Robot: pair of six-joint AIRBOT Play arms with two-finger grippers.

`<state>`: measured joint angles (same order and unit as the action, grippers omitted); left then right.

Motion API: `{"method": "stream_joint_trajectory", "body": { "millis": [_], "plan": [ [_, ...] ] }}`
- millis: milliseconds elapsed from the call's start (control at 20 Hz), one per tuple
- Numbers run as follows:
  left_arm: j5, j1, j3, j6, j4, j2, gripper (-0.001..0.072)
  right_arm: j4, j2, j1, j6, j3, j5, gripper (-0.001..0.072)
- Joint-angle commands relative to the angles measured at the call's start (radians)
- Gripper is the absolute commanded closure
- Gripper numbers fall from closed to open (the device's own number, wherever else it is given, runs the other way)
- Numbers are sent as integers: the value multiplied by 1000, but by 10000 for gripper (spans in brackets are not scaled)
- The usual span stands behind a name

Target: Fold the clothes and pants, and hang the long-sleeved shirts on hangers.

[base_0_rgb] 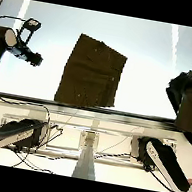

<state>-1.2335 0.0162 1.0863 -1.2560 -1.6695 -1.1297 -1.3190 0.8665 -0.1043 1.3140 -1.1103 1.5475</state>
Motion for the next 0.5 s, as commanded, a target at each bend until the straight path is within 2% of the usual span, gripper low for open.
{"method": "stream_joint_trajectory", "body": {
  "millis": [0, 50, 100, 150, 300, 400, 450],
  "plan": [
    [-13, 0, 1, -30, 47, 1, 241, 122, 3, 1, -30, 273, -1, 666],
    [-13, 0, 1, -30, 47, 1, 241, 190, 3, 1, -29, 349, -46, 547],
    [-5, 0, 1, -31, 47, 1, 241, 259, 3, 1, -26, 414, -102, 348],
    [10, 0, 1, -31, 47, 1, 241, 337, 3, 1, -19, 476, -176, 257],
    [8, 0, 1, -31, 47, 1, 242, 502, 10, 1, 42, 614, -363, 258],
    [-6, 0, 0, -31, 47, 1, 242, 552, 56, 2, 32, 648, -386, 254],
    [-6, 0, 0, -31, 47, 0, 241, 560, 93, 7, 26, 647, -384, 217]
  ]
}}
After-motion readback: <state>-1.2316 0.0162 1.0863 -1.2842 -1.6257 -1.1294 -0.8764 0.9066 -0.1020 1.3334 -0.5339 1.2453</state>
